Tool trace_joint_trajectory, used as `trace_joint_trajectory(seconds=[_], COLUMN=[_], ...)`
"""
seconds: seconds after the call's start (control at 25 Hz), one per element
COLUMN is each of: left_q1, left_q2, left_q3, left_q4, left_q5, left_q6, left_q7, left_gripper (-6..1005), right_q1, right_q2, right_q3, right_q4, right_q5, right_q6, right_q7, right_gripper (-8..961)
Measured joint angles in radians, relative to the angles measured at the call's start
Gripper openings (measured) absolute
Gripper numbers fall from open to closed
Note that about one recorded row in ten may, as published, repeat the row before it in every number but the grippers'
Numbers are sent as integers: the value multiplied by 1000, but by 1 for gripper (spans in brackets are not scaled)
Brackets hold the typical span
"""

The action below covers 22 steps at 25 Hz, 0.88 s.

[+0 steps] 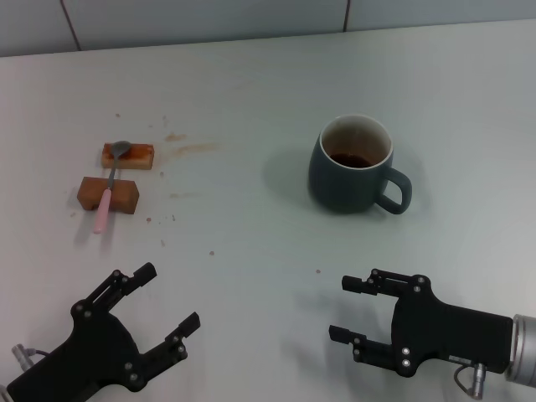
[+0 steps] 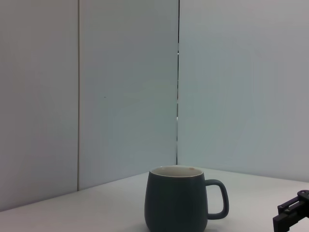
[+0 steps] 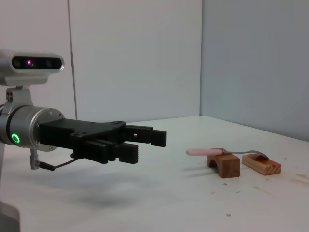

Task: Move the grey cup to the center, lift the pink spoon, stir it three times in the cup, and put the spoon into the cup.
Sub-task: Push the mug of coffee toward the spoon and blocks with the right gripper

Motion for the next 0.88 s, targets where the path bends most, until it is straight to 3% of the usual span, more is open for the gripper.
trace_joint_trajectory(seconds=[0.88], left_q1=[-2], left_q2=[0], left_q3=[0], left_q4=[0], left_q5=[0], left_q6=[4], left_q7=[0], left_gripper=[828], right_q1=[0], right_q2=[0], right_q3=[0], right_q4=[3], right_q5=[0], right_q6=[-1], right_q7=[0], right_gripper=[639])
